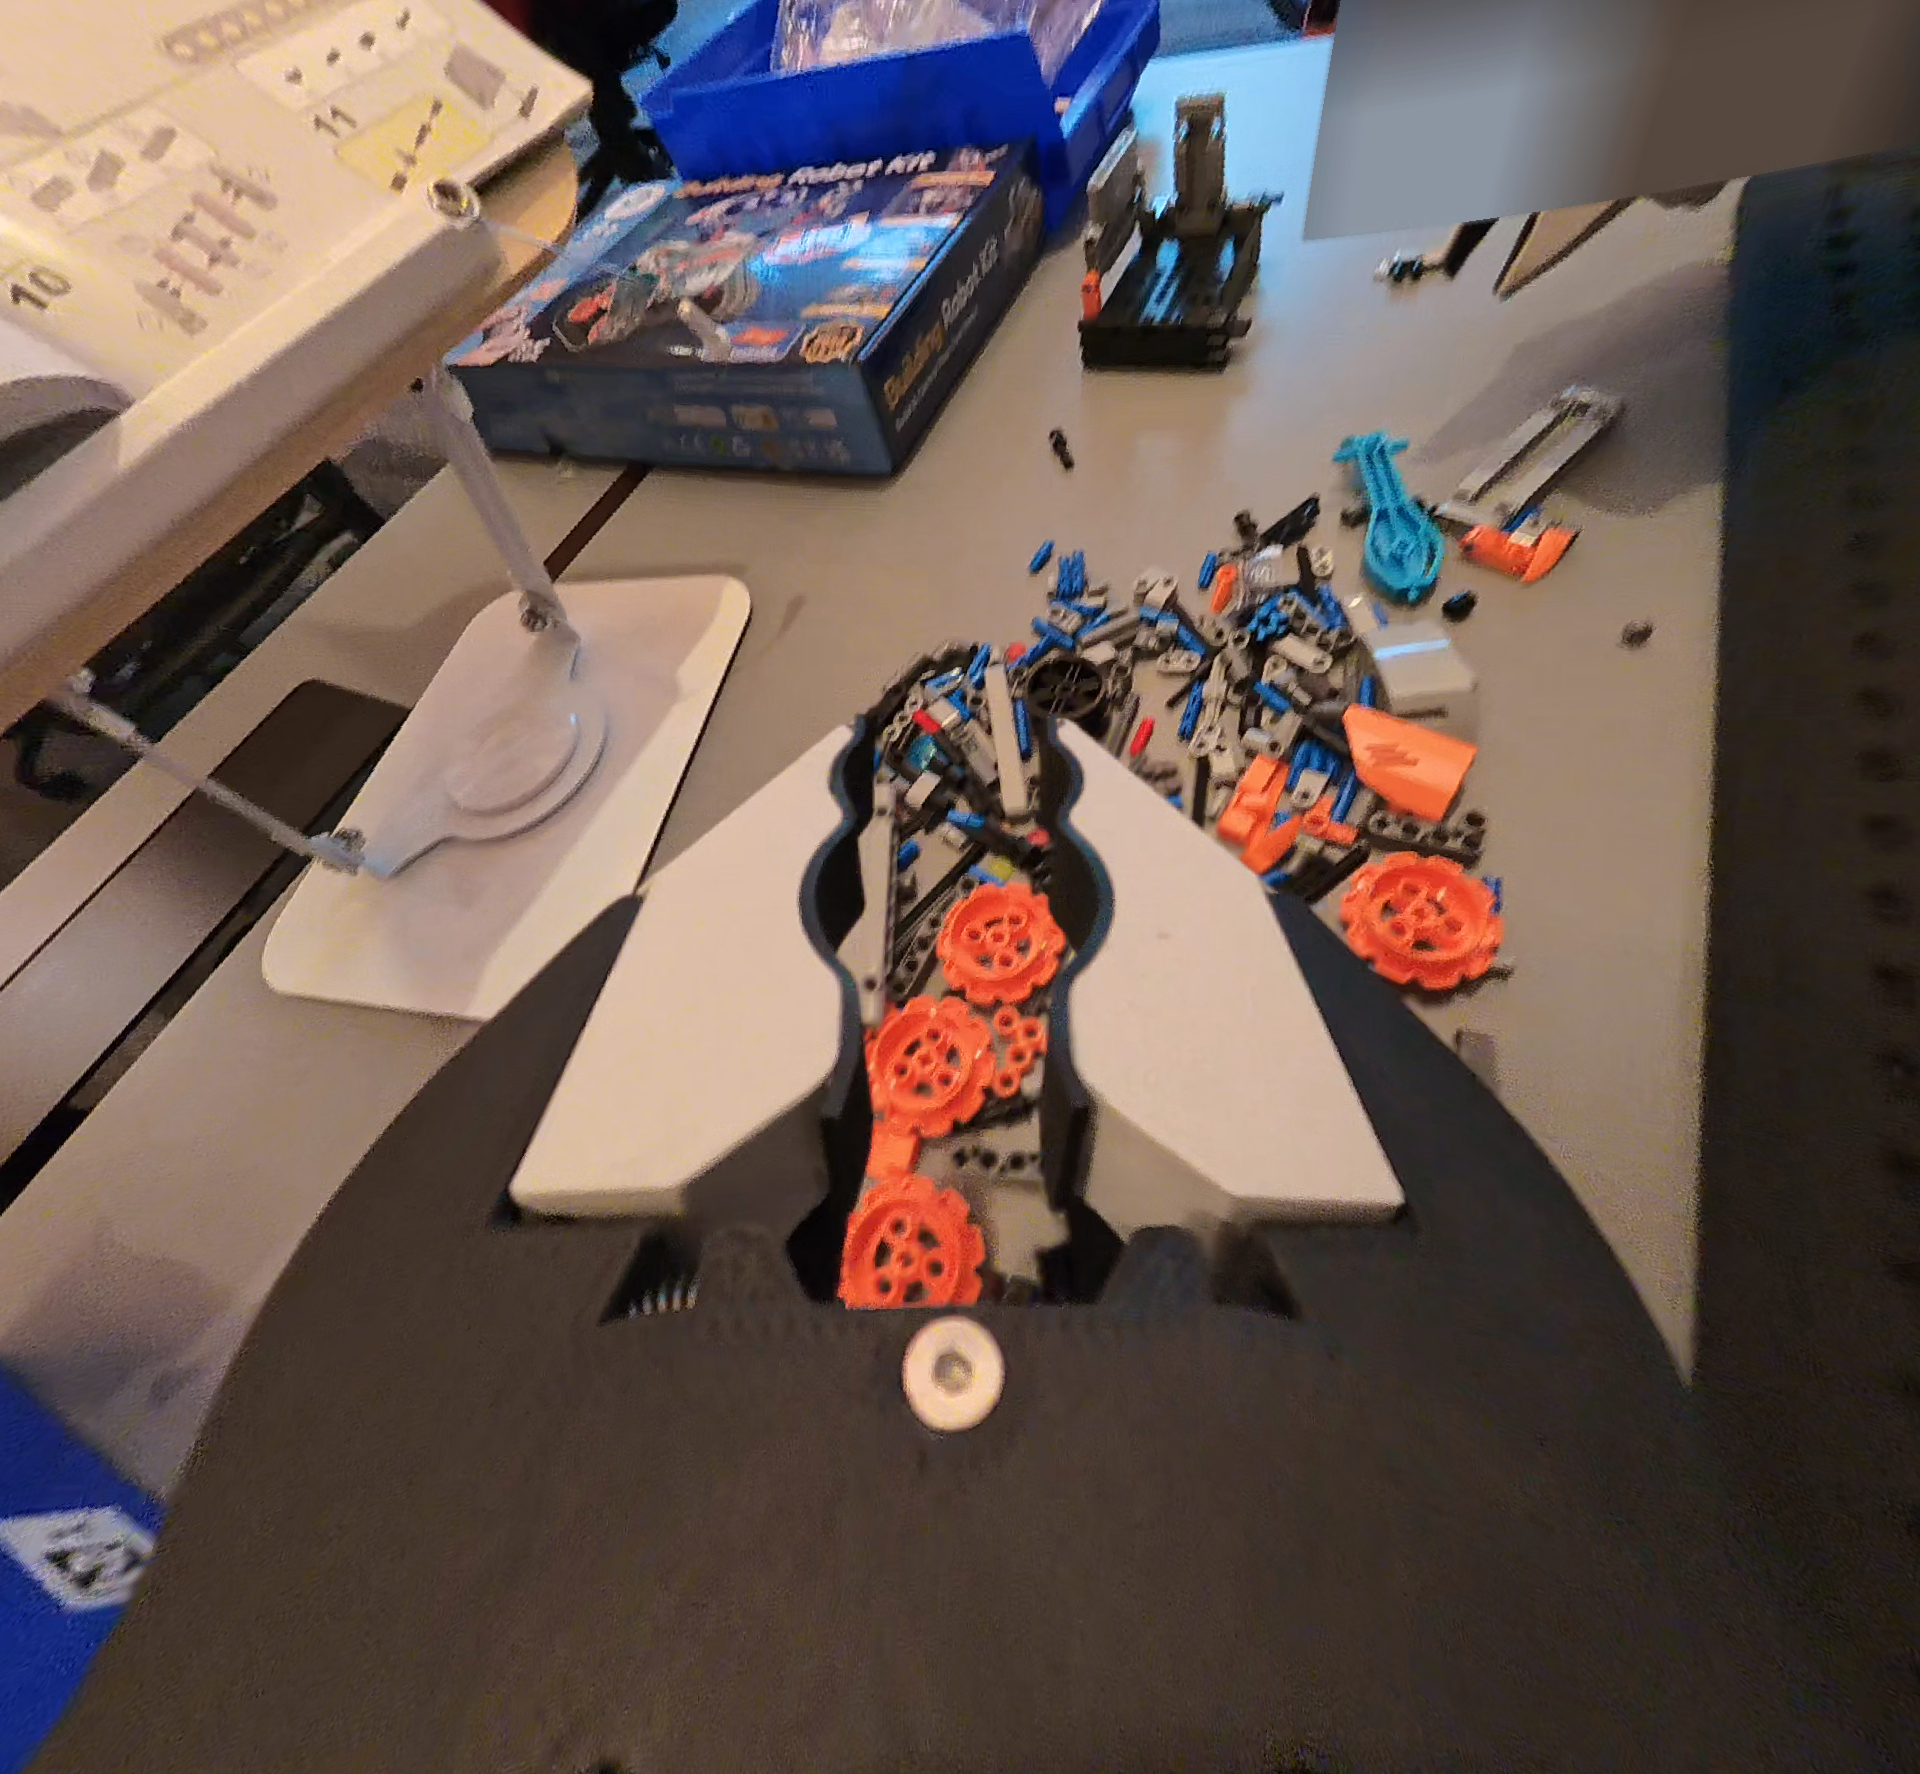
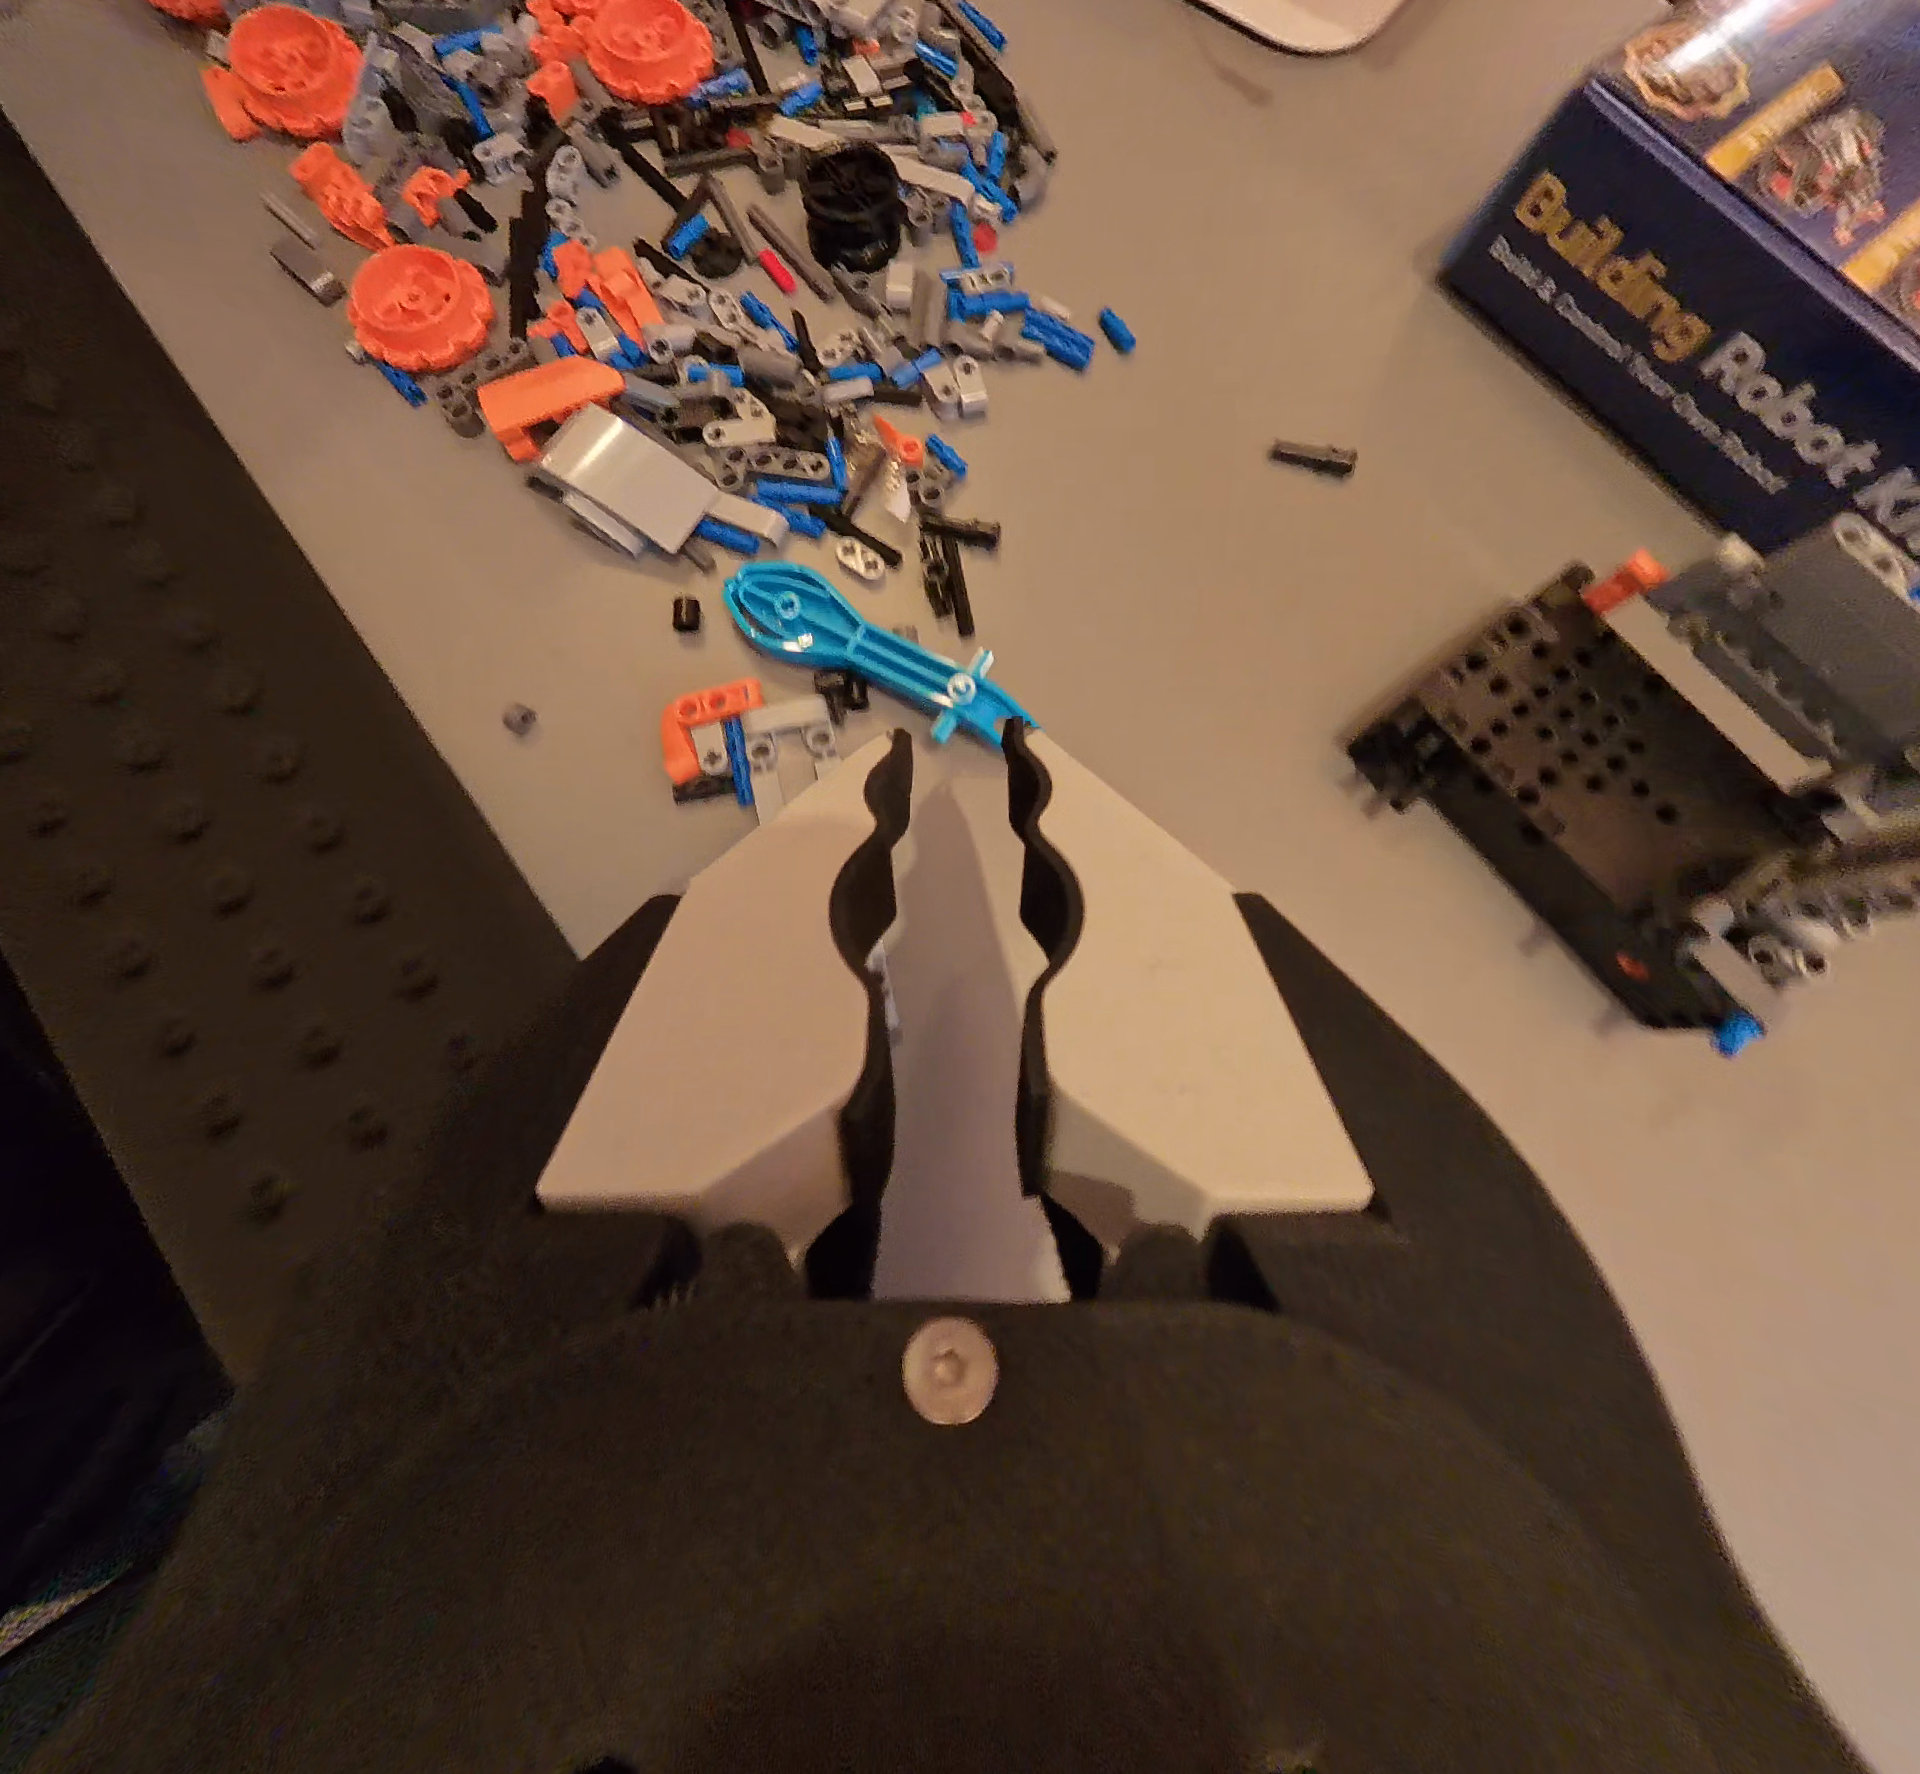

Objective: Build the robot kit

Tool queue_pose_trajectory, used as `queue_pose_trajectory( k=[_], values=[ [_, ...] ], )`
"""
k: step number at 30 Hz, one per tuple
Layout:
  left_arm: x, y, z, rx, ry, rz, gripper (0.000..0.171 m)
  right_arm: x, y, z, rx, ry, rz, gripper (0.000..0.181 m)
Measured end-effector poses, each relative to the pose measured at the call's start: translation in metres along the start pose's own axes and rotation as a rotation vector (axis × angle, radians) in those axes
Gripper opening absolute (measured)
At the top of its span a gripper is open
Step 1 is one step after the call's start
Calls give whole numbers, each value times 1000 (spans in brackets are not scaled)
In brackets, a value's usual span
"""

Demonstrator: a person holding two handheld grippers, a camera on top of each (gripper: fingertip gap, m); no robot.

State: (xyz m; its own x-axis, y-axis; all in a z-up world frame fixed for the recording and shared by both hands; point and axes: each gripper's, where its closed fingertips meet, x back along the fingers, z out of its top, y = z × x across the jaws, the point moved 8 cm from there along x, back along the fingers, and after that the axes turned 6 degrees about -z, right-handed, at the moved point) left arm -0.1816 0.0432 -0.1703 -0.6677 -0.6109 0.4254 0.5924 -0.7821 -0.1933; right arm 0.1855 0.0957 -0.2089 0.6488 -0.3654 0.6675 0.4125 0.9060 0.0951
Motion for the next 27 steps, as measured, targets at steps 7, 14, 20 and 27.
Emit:
queue_pose_trajectory(
  k=[7, 14, 20, 27],
  values=[
    [6, -13, -21, -21, -100, 42, 28, -35, -10, 39, 92, 16, 66, 15],
    [4, -13, -39, -7, -220, 22, 28, -74, -27, 77, 183, 17, 169, 14],
    [8, -7, -56, 29, -332, -60, 28, -98, -57, 89, 244, -15, 316, 19],
    [21, -2, -70, 43, -419, -105, 24, -116, -84, 91, 315, -49, 391, 19]
  ],
)
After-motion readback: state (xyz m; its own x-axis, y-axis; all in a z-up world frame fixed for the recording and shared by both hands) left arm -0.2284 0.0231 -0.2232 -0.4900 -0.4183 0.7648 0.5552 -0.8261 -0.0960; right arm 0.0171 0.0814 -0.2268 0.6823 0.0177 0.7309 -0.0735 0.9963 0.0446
